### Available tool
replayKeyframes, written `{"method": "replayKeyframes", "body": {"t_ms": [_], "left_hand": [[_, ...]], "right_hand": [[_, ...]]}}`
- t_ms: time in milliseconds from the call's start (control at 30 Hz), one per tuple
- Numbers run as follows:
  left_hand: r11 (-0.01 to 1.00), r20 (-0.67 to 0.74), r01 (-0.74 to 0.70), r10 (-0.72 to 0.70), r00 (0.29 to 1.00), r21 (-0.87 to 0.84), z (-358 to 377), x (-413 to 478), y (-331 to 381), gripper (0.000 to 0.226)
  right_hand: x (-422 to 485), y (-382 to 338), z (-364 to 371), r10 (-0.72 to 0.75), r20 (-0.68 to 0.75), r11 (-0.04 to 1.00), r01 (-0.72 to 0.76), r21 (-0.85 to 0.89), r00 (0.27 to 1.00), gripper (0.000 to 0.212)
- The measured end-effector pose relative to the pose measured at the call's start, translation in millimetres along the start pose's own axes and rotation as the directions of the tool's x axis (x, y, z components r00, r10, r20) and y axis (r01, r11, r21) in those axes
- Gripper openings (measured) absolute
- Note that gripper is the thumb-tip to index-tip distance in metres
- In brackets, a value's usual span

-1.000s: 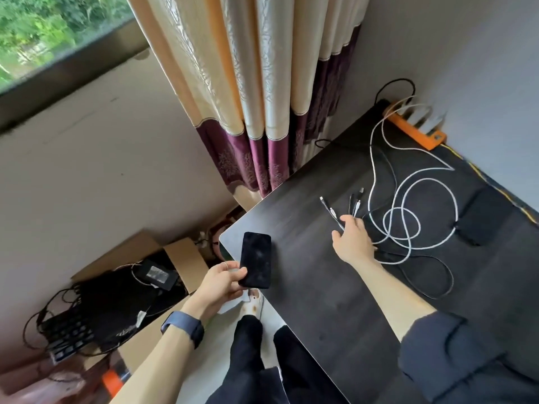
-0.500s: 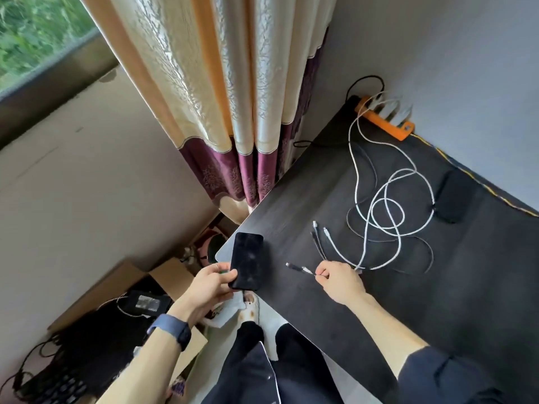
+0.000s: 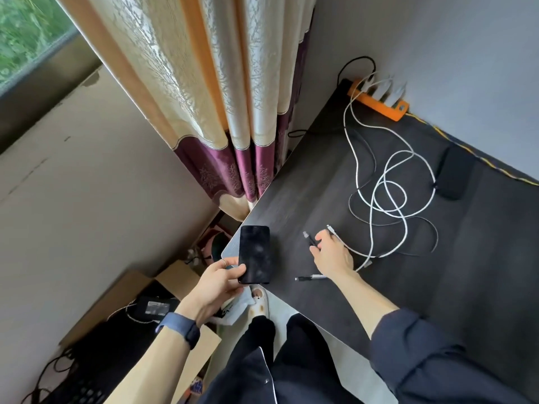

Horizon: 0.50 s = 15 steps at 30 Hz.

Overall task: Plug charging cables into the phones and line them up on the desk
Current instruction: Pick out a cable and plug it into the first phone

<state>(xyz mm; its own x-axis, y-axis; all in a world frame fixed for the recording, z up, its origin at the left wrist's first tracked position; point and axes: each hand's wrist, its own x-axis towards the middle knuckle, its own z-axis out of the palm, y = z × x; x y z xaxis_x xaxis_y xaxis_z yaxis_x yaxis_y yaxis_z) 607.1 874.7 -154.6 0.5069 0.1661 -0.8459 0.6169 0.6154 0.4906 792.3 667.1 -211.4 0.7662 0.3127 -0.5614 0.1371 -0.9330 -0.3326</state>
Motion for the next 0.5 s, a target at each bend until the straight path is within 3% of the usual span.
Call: {"method": "replayKeyframes", "body": {"t_ms": [133, 300, 367, 500], "left_hand": [[0.995, 0.000, 0.014, -0.014, 1.000, -0.096, -12, 2, -2, 0.015], [0.995, 0.016, -0.013, 0.015, 1.000, -0.101, -16, -1, 18, 0.013], [0.995, 0.033, -0.040, 0.043, 0.999, -0.097, -16, -3, 31, 0.015], [0.991, 0.056, -0.094, 0.100, 0.993, -0.096, -15, -5, 55, 0.018]], "right_hand": [[-10, -14, 2, -0.071, 0.008, 0.998, 0.071, 0.001, 0.997, 0.013], [-39, -38, -68, -0.124, -0.374, 0.987, 0.152, 0.045, 0.919, 0.016], [-55, -44, -103, -0.102, -0.436, 0.964, 0.198, 0.179, 0.894, 0.014], [-96, -68, -161, 0.039, -0.585, 0.786, 0.337, 0.519, 0.810, 0.018]]}}
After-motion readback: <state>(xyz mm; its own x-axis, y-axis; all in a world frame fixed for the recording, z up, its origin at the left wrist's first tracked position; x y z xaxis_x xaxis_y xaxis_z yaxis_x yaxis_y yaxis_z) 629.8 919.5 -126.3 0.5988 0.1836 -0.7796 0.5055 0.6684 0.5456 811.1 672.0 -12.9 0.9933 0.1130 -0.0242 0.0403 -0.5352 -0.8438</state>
